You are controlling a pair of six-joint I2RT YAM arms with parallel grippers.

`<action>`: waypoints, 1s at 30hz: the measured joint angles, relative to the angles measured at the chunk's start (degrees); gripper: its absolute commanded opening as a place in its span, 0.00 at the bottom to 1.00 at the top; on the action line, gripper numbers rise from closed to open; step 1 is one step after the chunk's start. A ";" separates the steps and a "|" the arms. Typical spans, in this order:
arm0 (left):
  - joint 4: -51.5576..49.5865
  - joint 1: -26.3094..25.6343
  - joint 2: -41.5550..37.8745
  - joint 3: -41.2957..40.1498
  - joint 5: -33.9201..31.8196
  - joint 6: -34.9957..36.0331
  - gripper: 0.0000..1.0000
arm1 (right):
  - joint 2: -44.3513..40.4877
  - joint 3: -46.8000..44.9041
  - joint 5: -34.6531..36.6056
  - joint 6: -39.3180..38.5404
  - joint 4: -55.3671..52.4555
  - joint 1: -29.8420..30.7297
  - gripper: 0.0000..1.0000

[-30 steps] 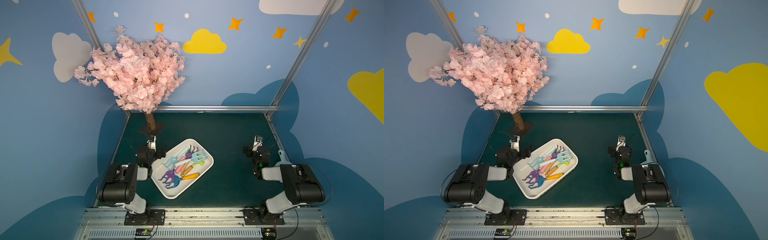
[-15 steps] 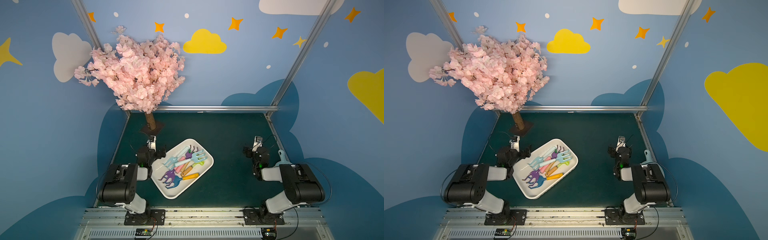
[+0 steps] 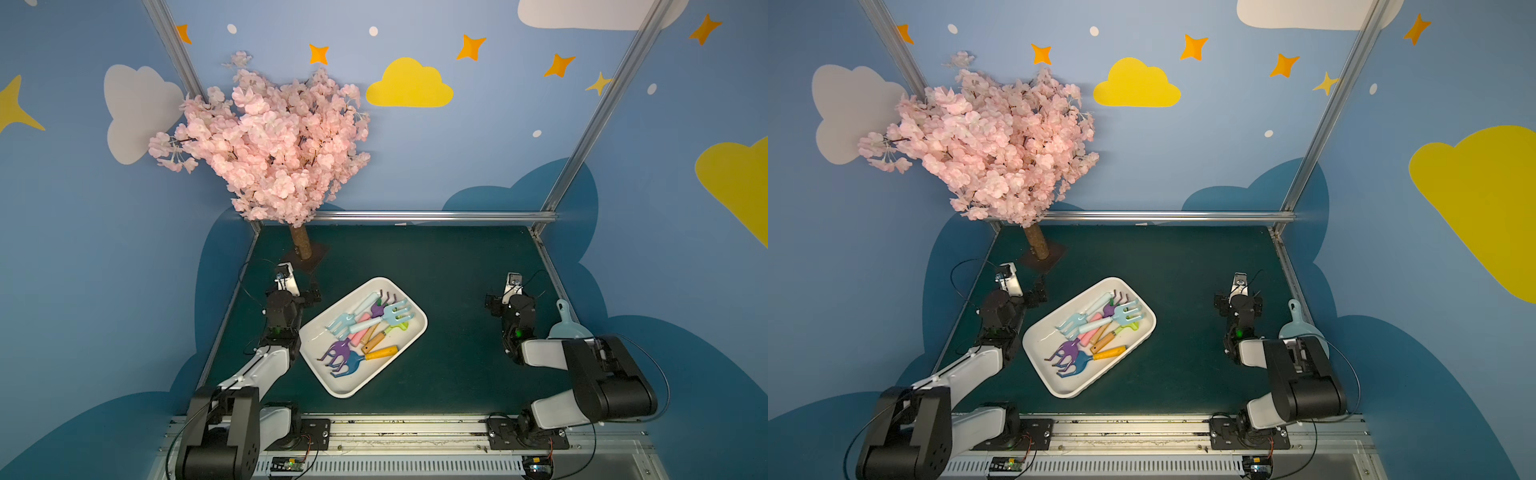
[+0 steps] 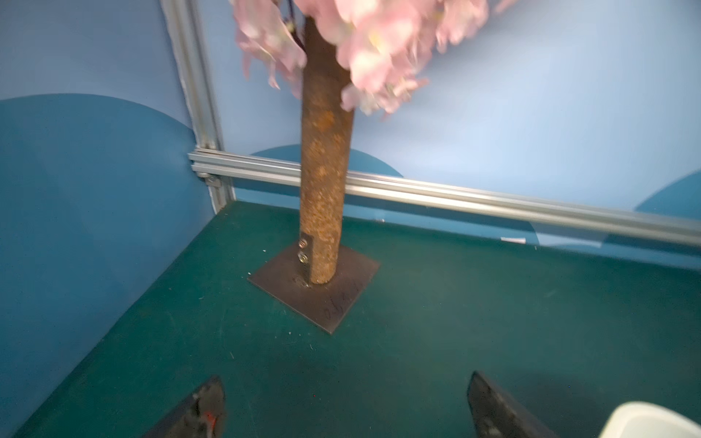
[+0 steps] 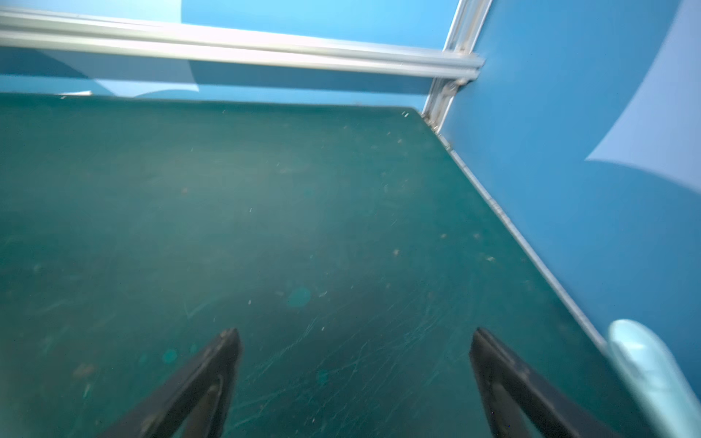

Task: Take the hand rake out of the storage box
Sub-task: Move the storage box to the center of the board.

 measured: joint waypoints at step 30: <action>-33.97 -0.13 -10.67 5.79 19.80 -16.02 1.00 | 20.81 45.70 -39.10 1.73 -54.38 29.44 0.62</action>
